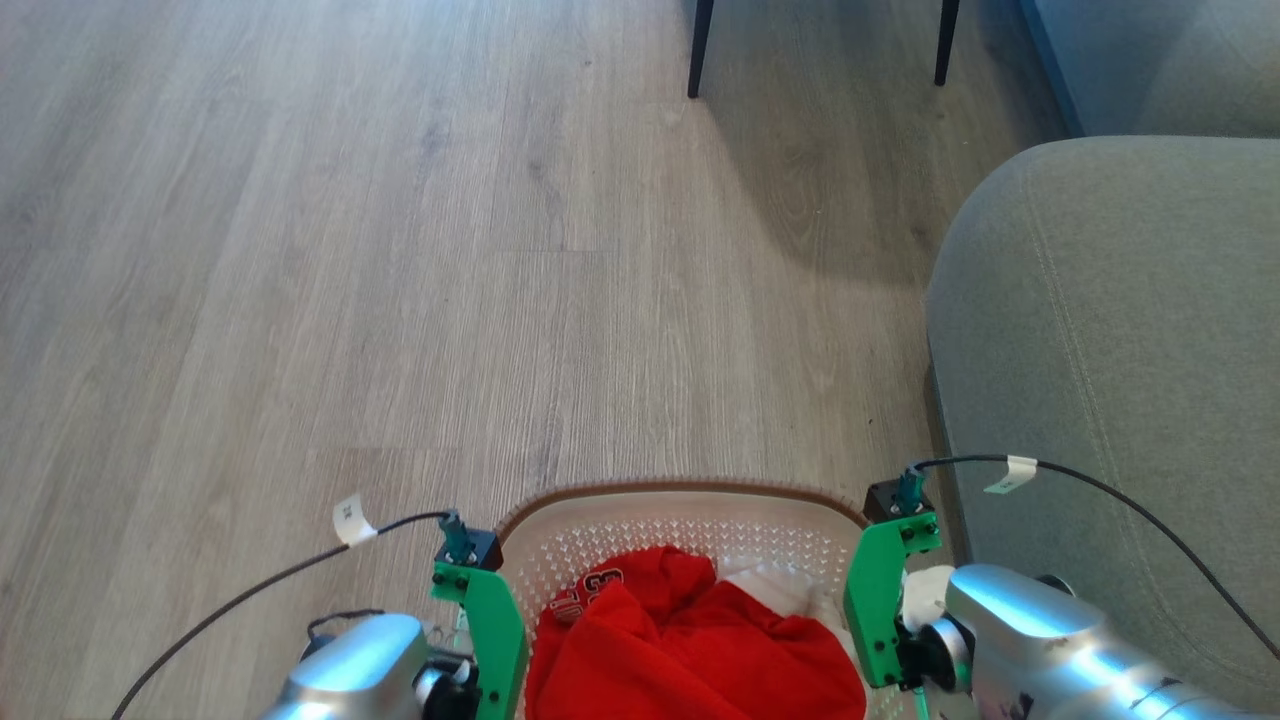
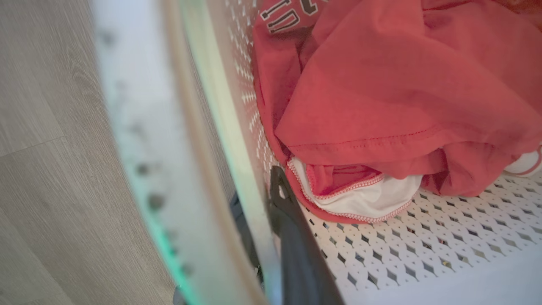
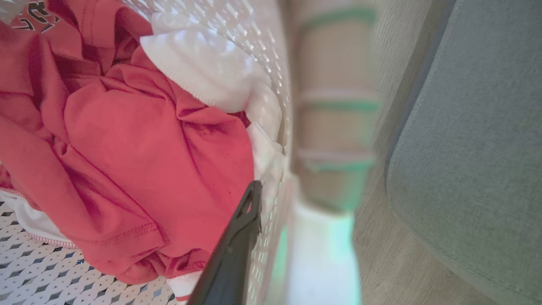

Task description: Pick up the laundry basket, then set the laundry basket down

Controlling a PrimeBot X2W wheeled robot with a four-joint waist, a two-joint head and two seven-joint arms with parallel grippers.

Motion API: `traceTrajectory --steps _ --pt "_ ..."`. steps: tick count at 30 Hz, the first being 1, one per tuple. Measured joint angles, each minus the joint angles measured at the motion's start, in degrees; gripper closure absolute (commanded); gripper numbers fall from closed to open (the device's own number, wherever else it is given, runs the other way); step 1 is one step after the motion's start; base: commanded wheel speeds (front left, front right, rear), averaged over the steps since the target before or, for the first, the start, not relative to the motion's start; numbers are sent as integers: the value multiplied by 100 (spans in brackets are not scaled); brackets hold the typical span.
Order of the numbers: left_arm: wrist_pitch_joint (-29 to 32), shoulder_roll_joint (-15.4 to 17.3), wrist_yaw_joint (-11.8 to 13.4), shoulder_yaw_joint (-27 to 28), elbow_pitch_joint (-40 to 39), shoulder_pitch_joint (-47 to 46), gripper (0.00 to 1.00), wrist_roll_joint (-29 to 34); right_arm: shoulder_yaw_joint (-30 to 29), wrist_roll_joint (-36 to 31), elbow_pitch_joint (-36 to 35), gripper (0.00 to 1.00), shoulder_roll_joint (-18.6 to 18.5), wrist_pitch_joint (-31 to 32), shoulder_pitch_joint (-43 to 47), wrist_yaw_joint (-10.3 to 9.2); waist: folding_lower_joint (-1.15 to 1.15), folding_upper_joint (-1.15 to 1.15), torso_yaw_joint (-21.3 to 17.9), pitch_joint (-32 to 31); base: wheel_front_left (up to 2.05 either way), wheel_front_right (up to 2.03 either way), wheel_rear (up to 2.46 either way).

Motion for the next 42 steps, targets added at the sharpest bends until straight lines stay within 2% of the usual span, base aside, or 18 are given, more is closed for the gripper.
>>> traceTrajectory --steps 42 --pt "59 5 0 -1 -20 0 100 0 2 -1 -1 100 0 16 7 0 0 0 23 -24 0 0 0"
